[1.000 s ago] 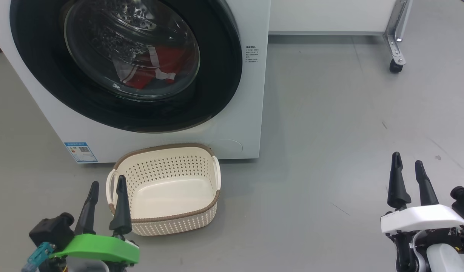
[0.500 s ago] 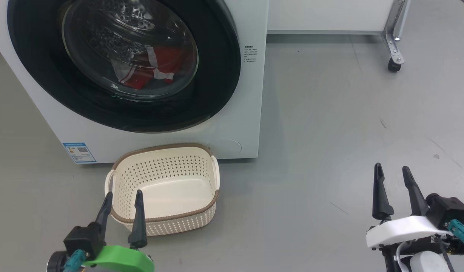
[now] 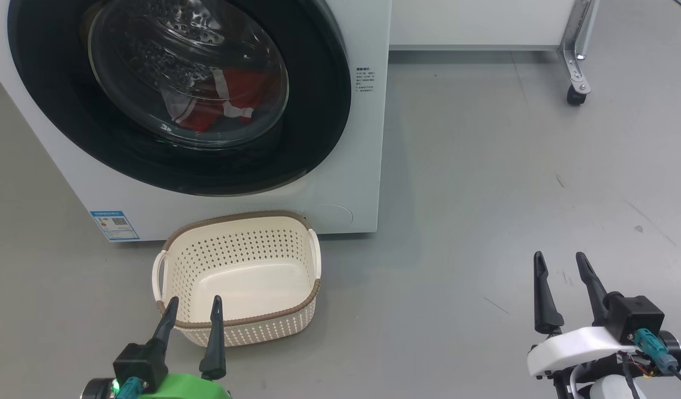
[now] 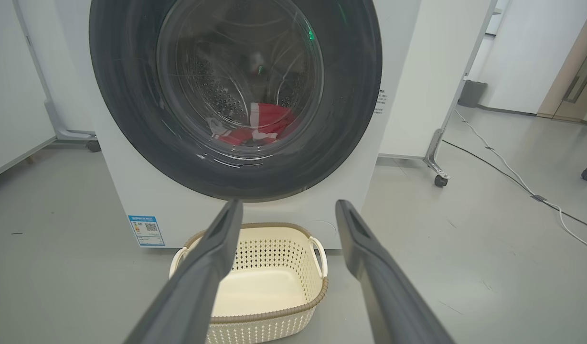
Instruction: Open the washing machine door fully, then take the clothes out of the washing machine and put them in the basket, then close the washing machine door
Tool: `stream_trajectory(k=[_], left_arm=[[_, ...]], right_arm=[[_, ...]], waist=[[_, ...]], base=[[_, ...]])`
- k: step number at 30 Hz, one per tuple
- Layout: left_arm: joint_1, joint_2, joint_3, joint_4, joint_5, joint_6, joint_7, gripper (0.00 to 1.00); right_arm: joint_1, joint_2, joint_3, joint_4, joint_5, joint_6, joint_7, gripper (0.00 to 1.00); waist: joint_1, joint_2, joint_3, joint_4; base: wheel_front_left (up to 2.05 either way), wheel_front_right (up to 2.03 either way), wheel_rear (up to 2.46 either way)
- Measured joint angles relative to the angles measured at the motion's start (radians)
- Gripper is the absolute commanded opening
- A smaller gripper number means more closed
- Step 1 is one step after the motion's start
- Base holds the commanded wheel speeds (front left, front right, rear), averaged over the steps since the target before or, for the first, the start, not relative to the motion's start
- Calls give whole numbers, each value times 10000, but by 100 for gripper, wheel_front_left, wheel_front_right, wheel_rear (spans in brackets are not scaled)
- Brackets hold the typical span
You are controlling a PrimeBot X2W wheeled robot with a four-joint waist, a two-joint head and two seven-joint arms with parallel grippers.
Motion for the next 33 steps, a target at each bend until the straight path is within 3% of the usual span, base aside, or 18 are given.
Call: stream_trajectory(k=[33], left_arm=[[-127, 6, -188, 320, -190, 115, 0, 100]], right_arm=[[-93, 0, 61, 487, -203, -100, -2, 100]], waist=[[0, 0, -36, 60]], base=[[0, 0, 0]])
